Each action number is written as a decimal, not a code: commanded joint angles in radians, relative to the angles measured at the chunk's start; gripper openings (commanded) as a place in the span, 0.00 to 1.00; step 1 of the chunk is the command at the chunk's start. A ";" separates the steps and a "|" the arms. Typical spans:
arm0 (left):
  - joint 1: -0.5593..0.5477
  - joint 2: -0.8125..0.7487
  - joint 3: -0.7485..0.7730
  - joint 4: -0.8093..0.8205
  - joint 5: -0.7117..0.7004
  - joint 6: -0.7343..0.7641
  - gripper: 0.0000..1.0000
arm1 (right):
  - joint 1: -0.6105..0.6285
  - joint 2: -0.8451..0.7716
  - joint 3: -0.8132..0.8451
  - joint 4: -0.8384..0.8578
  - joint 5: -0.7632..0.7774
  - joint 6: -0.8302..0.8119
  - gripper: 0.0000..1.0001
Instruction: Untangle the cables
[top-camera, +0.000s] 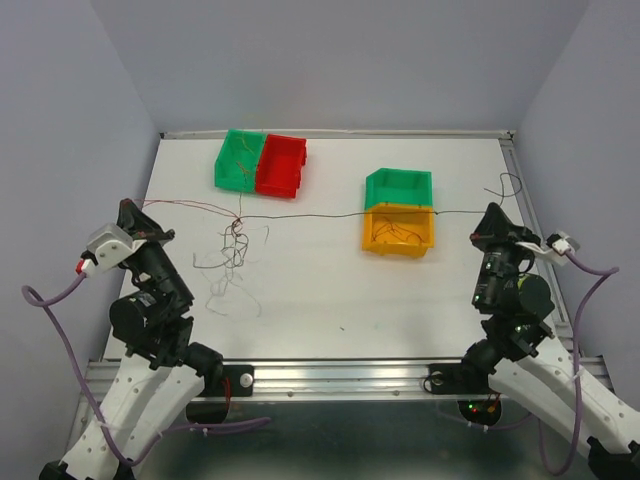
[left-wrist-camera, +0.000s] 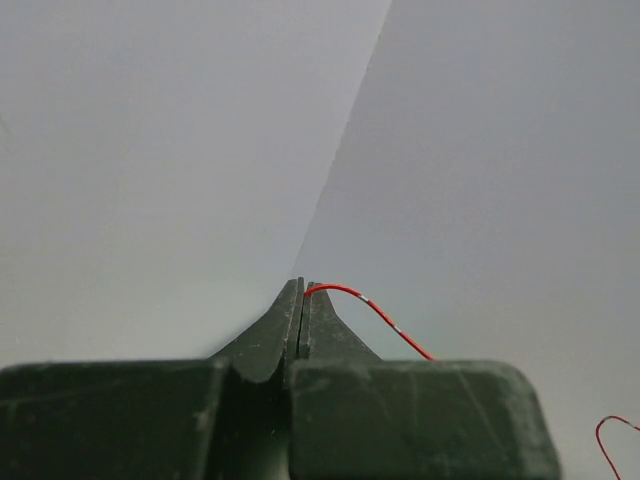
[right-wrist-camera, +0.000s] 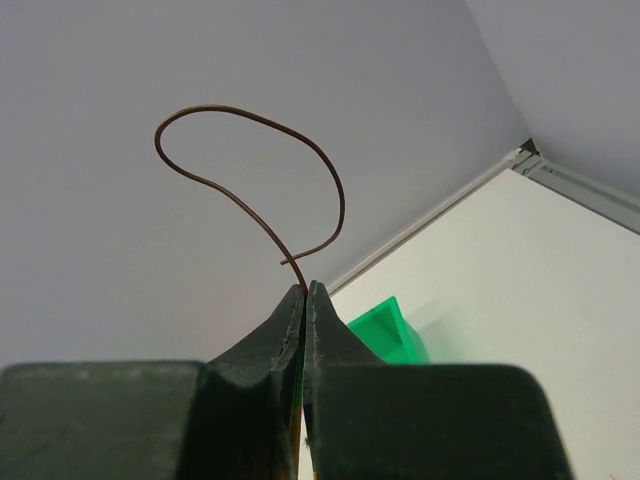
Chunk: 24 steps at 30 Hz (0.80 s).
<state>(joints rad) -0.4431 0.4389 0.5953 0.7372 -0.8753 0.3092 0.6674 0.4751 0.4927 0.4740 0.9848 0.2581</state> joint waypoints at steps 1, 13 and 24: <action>0.006 0.021 0.015 0.015 0.010 -0.005 0.00 | -0.006 0.054 0.024 -0.005 -0.071 -0.063 0.01; 0.004 -0.042 -0.034 -0.157 0.677 -0.142 0.01 | -0.003 0.583 0.303 -0.278 -1.554 -0.358 0.01; 0.004 -0.066 -0.061 -0.160 0.837 -0.130 0.03 | 0.003 0.795 0.398 -0.388 -1.503 -0.465 0.74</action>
<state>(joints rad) -0.4431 0.3923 0.5449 0.5339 -0.1524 0.1810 0.6685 1.2560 0.7868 0.0891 -0.4618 -0.1547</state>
